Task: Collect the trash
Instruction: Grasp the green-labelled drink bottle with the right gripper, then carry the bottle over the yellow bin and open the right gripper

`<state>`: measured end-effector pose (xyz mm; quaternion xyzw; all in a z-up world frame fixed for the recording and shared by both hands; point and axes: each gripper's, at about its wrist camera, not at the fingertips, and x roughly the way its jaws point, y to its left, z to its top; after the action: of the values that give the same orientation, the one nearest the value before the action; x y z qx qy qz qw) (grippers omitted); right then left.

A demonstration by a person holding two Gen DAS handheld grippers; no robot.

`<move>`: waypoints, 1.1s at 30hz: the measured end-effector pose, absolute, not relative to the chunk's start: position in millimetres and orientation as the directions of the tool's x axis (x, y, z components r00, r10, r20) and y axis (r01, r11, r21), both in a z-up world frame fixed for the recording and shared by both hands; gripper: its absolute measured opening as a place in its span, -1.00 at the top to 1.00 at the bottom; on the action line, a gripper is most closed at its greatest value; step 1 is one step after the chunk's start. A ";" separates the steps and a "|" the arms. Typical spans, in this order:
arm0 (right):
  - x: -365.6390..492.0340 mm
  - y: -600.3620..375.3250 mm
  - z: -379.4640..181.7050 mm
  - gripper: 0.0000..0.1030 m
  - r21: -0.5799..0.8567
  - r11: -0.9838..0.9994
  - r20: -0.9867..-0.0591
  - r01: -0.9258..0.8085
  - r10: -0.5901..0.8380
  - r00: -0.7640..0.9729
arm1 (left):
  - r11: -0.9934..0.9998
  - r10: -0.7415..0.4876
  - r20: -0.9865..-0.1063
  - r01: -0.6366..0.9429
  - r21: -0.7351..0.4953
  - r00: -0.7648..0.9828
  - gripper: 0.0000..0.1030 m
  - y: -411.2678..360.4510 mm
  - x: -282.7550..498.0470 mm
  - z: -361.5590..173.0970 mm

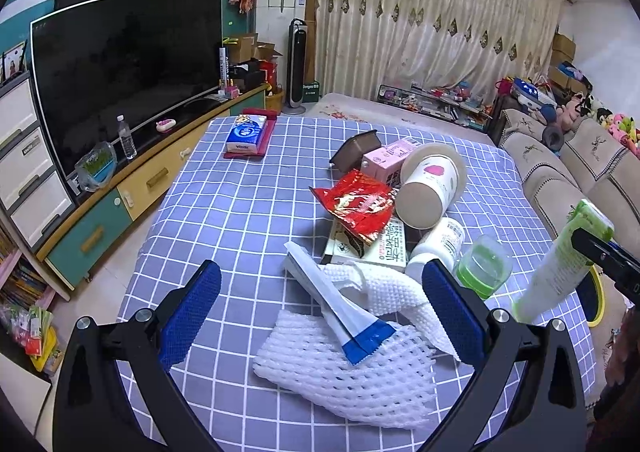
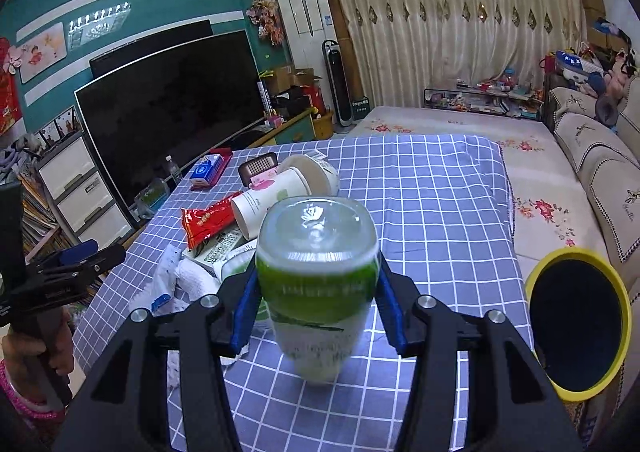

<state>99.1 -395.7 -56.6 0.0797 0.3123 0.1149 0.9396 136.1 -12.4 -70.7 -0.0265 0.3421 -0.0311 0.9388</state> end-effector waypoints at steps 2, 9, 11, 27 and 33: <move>98.4 -396.0 -58.3 0.04 0.224 0.960 -0.573 -0.165 0.267 0.775 | 0.997 -0.081 -0.643 0.050 -0.066 0.762 -0.93 -15.9 135.8 -71.4; 97.1 -396.7 -58.7 0.04 0.234 0.957 -0.570 -0.170 0.276 0.774 | 0.996 -0.087 -0.642 0.059 -0.065 0.762 -0.93 -20.3 135.3 -69.8; 95.2 -398.7 -56.8 0.04 0.242 0.955 -0.566 -0.170 0.281 0.775 | 0.996 -0.088 -0.641 0.060 -0.065 0.762 -0.93 -21.0 134.3 -69.4; 72.6 -533.2 -15.7 0.04 0.125 0.976 -0.488 0.176 -0.094 0.868 | 0.992 -0.121 -0.644 0.114 -0.053 0.755 -0.93 -44.2 136.6 -67.6; 103.0 -604.1 -82.6 0.04 0.104 0.940 -0.642 0.326 -0.187 0.744 | 0.988 -0.144 -0.636 0.144 -0.052 0.758 -0.93 -61.7 139.9 -65.4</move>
<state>103.0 -604.1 -82.6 0.1050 0.3301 -0.1383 0.9278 139.9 -61.7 -65.4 -0.0001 0.3394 -0.0769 0.9375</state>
